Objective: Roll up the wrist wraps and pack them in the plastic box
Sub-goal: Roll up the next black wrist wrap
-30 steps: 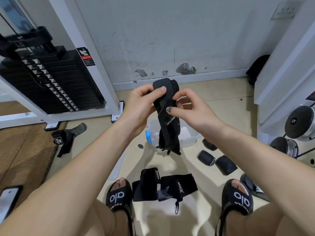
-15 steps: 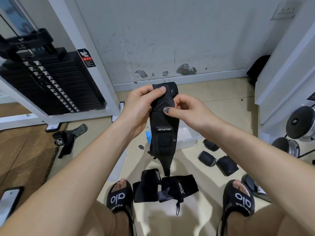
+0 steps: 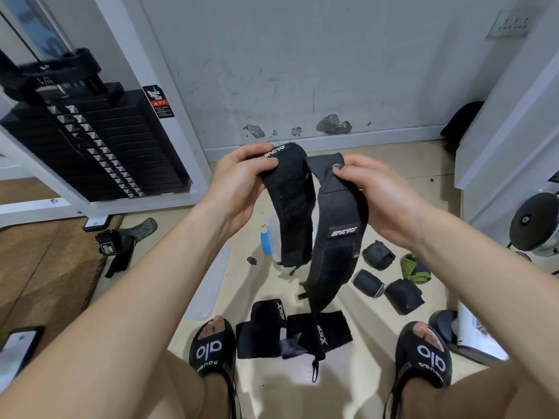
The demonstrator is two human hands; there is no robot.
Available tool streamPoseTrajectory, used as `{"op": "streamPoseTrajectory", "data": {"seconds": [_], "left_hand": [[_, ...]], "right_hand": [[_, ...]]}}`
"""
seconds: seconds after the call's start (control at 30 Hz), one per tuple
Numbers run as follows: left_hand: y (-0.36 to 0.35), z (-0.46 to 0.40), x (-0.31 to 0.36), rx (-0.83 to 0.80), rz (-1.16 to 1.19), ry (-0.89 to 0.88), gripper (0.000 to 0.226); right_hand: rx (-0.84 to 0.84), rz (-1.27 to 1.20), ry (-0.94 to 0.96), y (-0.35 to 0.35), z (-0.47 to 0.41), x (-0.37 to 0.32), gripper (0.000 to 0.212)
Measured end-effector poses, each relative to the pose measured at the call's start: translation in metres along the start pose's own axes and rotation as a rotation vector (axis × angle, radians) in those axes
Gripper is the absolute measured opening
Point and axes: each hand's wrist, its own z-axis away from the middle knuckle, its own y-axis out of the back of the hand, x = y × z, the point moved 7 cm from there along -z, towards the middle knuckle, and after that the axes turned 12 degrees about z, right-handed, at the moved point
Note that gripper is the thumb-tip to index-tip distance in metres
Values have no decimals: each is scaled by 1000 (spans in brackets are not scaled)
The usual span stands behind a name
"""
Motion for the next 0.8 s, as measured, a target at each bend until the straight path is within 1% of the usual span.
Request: {"op": "streamPoseTrajectory", "data": {"seconds": [0.13,0.23,0.33,0.4,0.47,0.53,0.67,0.8], "left_hand": [[-5,1,-1,-62,9,-13,21],[-10,3,-3,-78,15,9,23],[-12,5,-4,-107,-34,39,26],[-13,6,-4,-120,-72,34,33],[-11,6,-5,-111,-109,19,39],[-9,5,-7,-94,-119,19,39],[-8,4,-11,-86,-98,73,32],[-12,7,-15,-112,-81,135,35]], "right_hand": [[48,58,46,-2,1,1,13],[46,71,88,-7,1,1,12],[24,47,88,-10,0,0,13],[39,35,85,-7,0,-2,13],[66,6,83,-3,0,-3,14],[75,-31,87,0,0,-6,15],[35,-43,95,-4,0,-7,25],[1,-14,90,-12,2,-4,23]]}}
